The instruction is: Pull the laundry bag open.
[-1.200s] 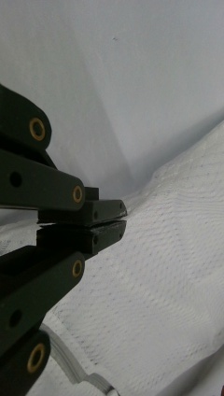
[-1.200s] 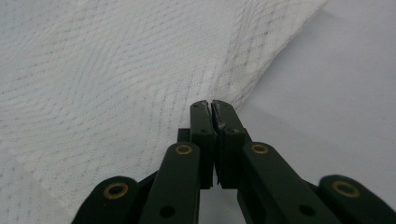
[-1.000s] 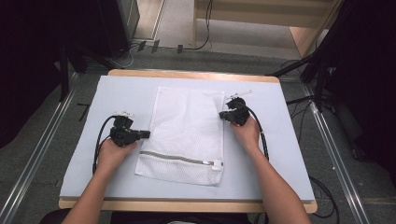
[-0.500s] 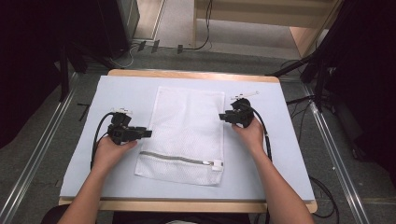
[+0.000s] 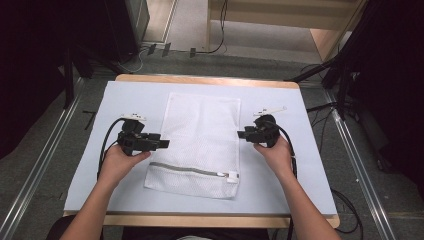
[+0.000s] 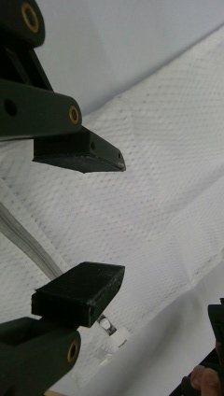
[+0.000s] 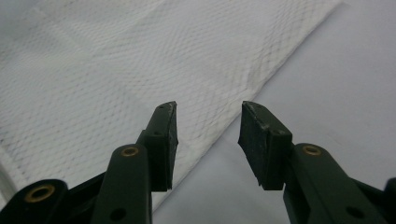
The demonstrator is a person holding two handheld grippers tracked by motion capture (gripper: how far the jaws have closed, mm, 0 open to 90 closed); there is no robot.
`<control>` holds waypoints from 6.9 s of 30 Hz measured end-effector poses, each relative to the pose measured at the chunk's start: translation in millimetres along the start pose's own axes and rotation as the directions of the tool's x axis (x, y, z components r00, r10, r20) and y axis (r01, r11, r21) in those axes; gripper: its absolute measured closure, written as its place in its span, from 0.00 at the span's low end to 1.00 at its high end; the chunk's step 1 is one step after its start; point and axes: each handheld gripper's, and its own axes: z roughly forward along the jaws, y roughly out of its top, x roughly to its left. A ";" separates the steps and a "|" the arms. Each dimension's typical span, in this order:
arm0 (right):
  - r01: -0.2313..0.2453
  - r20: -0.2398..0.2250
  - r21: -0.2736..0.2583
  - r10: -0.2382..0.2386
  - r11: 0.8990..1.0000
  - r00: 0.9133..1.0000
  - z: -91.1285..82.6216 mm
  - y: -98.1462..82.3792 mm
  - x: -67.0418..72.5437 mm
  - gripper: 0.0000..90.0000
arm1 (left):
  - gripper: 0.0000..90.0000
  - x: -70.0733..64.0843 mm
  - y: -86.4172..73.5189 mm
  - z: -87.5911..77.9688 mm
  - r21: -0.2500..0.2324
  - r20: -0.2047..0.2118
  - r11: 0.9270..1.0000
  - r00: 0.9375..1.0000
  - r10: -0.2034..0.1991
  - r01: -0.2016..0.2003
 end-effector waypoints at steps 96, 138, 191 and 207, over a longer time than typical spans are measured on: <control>0.264 -0.275 0.117 -0.225 0.957 0.935 -8.1 -73.2 58.3 1.00 | 0.88 -107.2 -8.3 135.4 0.182 0.308 0.949 0.932 0.194 -0.257; 0.302 -0.278 0.068 -0.272 0.951 0.921 -7.8 -77.8 57.4 1.00 | 0.98 -104.5 -6.4 140.0 0.233 0.358 0.949 0.926 0.120 -0.213; 0.325 -0.304 0.090 -0.284 0.941 0.909 -6.1 -73.0 55.9 1.00 | 0.98 -35.9 -10.9 57.9 0.278 0.302 0.951 0.952 0.049 -0.137; 0.321 -0.311 0.095 -0.278 0.942 0.909 -5.6 -72.4 55.1 1.00 | 0.98 9.0 -29.5 13.7 0.265 0.210 0.963 0.978 -0.004 -0.053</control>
